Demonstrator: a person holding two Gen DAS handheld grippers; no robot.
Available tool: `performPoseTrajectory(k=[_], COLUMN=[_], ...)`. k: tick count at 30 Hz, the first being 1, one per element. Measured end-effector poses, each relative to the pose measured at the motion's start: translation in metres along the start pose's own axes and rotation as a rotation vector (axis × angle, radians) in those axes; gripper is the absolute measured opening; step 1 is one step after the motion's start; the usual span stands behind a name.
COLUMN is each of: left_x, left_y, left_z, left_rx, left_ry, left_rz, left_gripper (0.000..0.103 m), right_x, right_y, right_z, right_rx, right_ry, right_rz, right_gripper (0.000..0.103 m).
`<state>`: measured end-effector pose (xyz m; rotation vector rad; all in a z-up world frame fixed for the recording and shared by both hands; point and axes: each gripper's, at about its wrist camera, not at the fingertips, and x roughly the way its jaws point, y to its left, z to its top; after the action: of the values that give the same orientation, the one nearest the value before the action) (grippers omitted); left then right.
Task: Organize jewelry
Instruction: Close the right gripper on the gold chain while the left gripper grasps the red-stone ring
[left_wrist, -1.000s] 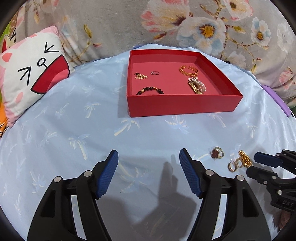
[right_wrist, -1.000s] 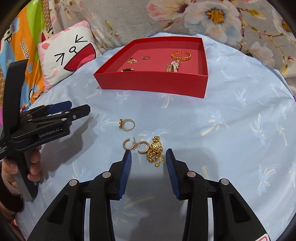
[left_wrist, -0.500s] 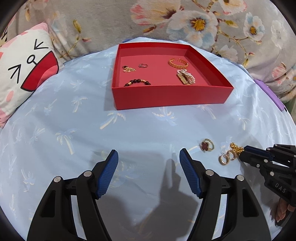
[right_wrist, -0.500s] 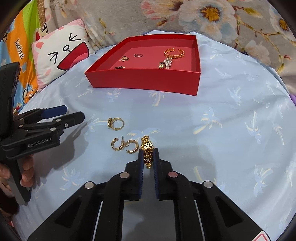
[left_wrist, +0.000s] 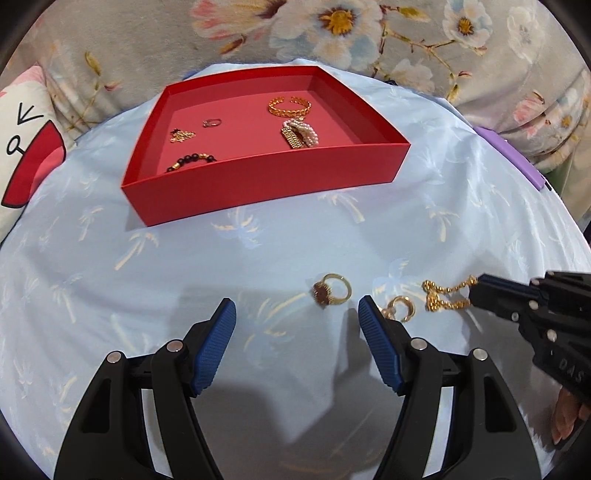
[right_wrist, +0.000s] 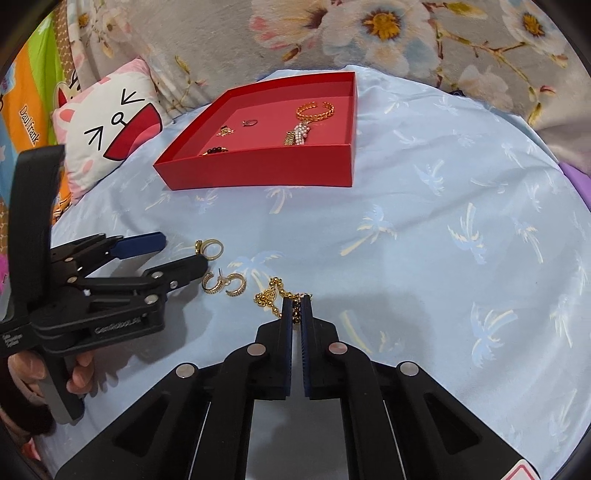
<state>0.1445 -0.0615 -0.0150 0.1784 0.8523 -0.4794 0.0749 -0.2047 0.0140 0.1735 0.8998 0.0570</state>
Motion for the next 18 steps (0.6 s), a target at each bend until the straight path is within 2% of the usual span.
performPoseTrajectory(k=[4,7,9,11,14,18], left_x=[0.007,0.008,0.008,0.007,0.006,0.001], left_y=[-0.006,-0.009,-0.01,-0.009,-0.008,-0.006], left_z=[0.008,0.01,0.009,0.009,0.008,0.005], left_rx=[-0.004,0.007,0.01,0.005,-0.002,-0.003], left_ry=[-0.003,-0.006,-0.008,-0.009,-0.009,-0.002], left_rz=[0.013,0.016,0.013,0.006,-0.012,-0.02], left_gripper=[0.055,0.04,0.026,0.019,0.012,0.012], right_x=[-0.001,-0.001,0.0,0.0,-0.003,-0.01], right_y=[0.0,-0.002,-0.002,-0.002,-0.001,0.001], right_z=[0.0,0.0,0.0,-0.001,0.0,0.002], right_rx=[0.005,0.009,0.011,0.013,0.011,0.009], right_ry=[-0.002,-0.001,0.001,0.003,-0.003,-0.021], right_rz=[0.004,0.007,0.009,0.013,0.016,0.025], right_gripper=[0.004,0.004,0.004,0.004,0.004,0.004])
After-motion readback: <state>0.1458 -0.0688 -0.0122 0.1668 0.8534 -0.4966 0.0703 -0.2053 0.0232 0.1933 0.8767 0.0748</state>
